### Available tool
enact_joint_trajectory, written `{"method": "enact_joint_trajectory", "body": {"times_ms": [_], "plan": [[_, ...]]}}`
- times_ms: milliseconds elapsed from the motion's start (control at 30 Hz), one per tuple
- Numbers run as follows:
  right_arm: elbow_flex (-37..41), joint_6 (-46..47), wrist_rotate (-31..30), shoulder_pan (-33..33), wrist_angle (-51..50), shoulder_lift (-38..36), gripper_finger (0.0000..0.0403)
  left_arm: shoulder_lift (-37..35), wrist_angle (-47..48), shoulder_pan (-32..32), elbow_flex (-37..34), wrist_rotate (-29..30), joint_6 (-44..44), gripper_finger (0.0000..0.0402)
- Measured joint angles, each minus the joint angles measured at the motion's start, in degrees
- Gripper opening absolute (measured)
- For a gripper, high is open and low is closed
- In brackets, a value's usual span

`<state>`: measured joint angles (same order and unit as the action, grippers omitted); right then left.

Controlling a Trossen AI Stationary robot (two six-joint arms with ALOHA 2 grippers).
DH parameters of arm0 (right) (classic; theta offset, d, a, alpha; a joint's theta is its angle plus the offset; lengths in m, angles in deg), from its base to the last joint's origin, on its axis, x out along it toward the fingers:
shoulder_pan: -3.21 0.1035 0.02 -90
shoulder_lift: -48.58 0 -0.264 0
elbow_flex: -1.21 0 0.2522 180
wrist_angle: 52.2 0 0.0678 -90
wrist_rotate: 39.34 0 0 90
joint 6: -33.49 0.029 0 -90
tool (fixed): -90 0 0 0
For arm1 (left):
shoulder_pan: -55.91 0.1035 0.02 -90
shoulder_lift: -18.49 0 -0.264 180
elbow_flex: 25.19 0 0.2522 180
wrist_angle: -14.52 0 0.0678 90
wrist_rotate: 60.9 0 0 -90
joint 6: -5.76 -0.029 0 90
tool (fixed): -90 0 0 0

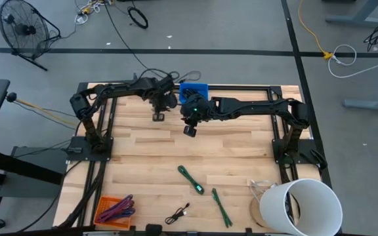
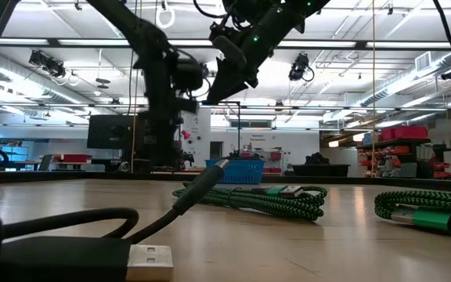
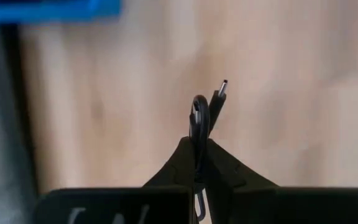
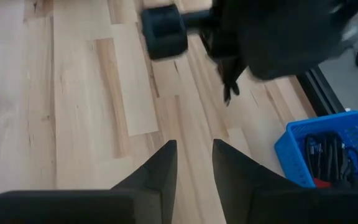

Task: Pick & Place USB Port
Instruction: Put the black charger cable into the blue bin

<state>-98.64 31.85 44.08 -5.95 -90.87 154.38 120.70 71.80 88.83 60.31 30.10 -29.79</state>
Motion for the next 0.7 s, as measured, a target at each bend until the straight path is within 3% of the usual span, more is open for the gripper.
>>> {"method": "enact_joint_trajectory", "body": {"times_ms": [133, 300, 500, 700], "plan": [[0.0, 0.3, 0.0, 0.0, -0.1, 0.0, 0.0104, -4.1, 1.3, 0.4, 1.9, -13.1, 4.9, 0.0012], [0.0, 2.0, 0.0, 0.0, 0.0, 0.0, 0.0104, -11.8, 0.4, 0.4, 1.8, -20.4, 7.1, 0.0012], [0.0, 4.1, 0.0, 0.0, 1.0, 0.2, 0.0104, -22.7, -6.8, 1.0, -2.6, -28.2, 10.8, 0.0012], [0.0, 6.8, 0.1, 0.1, 4.3, 1.9, 0.0104, -33.9, -17.6, 0.6, -13.1, -28.7, 17.8, 0.0012]]}}
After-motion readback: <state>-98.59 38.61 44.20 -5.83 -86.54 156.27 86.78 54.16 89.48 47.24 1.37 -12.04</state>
